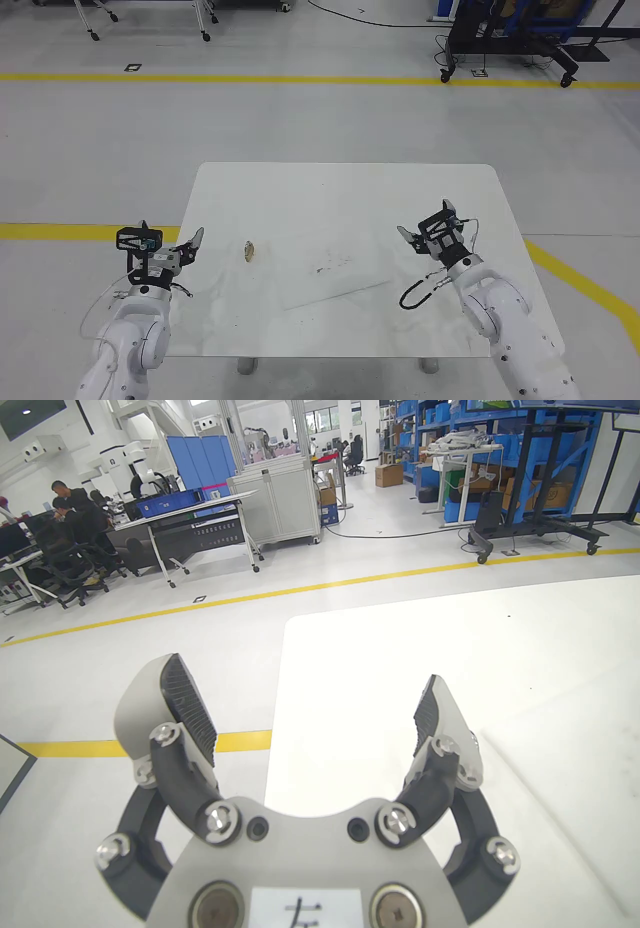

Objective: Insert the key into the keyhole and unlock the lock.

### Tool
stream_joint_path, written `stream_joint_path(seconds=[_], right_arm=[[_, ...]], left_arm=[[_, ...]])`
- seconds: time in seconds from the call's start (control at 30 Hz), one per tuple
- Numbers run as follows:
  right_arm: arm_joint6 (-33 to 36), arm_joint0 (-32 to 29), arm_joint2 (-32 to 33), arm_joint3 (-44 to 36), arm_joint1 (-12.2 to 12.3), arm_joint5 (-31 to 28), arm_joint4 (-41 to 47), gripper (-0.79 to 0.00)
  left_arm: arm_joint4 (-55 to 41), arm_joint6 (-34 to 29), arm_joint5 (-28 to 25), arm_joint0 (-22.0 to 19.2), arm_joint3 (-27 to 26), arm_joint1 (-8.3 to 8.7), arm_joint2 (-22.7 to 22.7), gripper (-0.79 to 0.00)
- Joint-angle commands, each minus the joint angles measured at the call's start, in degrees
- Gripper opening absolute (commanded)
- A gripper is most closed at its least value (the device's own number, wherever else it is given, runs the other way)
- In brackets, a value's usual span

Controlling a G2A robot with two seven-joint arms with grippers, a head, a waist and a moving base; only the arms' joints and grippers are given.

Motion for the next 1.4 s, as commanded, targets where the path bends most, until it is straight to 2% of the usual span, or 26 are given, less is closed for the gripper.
stream_joint_path(seconds=[0.0, 0.27, 0.37, 0.43, 0.57, 0.63, 0.73, 0.77, 0.8, 0.87, 0.93, 1.0, 1.3, 1.37], right_arm=[[0.32, 3.14, -2.29, 2.70, -0.10, -4.86, 0.04, 0.000], [-5.14, 16.42, -11.58, 15.07, -0.05, -32.06, -4.70, 0.000], [-9.10, 21.03, -15.99, 18.71, -0.15, -40.14, -9.55, 0.000], [-11.50, 23.93, -18.79, 21.60, -0.40, -42.56, -12.13, 0.000], [-16.23, 29.34, -26.05, 27.78, -1.10, -42.56, -14.57, -0.009], [-17.50, 32.03, -29.41, 30.35, -1.45, -42.56, -15.28, -0.111], [-18.96, 35.30, -33.68, 33.58, -1.98, -42.56, -16.07, -0.148], [-19.17, 36.15, -34.87, 34.37, -2.23, -42.56, -16.22, -0.200], [-19.33, 36.66, -35.65, 34.84, -2.40, -42.56, -16.26, -0.299], [-19.19, 38.04, -37.61, 36.13, -2.92, -42.56, -16.78, -0.413], [-18.73, 39.14, -39.18, 37.39, -3.60, -42.45, -16.97, -0.499], [-18.76, 39.92, -40.18, 38.49, -4.16, -42.14, -16.70, -0.548], [-18.94, 42.22, -43.22, 41.23, -6.02, -40.92, -15.79, -0.597], [-18.80, 42.65, -43.76, 41.94, -6.37, -40.86, -15.60, -0.674]], left_arm=[[0.00, 0.00, 0.00, 0.00, 0.00, 0.00, 0.00, 0.000], [0.00, 0.00, 0.00, 0.00, 0.00, 0.00, 0.00, 0.000], [0.00, 0.00, 0.00, 0.00, 0.00, 0.00, 0.00, 0.000], [0.00, 0.00, 0.00, 0.00, 0.00, 0.00, 0.00, 0.000], [0.00, 0.00, 0.00, 0.00, 0.00, 0.00, 0.00, 0.000], [0.00, 0.00, 0.00, 0.00, 0.00, 0.00, 0.00, 0.000], [0.00, 0.00, 0.00, 0.00, 0.00, 0.00, 0.00, 0.000], [0.00, 0.00, 0.00, 0.00, 0.00, 0.00, 0.00, 0.000], [0.00, 0.00, 0.00, 0.00, 0.00, 0.00, 0.00, 0.000], [0.00, 0.00, 0.00, 0.00, 0.00, 0.00, 0.00, 0.000], [0.00, 0.00, 0.00, 0.00, 0.00, 0.00, 0.00, 0.000], [0.00, 0.00, 0.00, 0.00, 0.00, 0.00, 0.00, 0.000], [0.00, 0.00, 0.00, 0.00, 0.00, 0.00, 0.00, 0.000], [0.00, 0.00, 0.00, 0.00, 0.00, 0.00, 0.00, 0.000]])
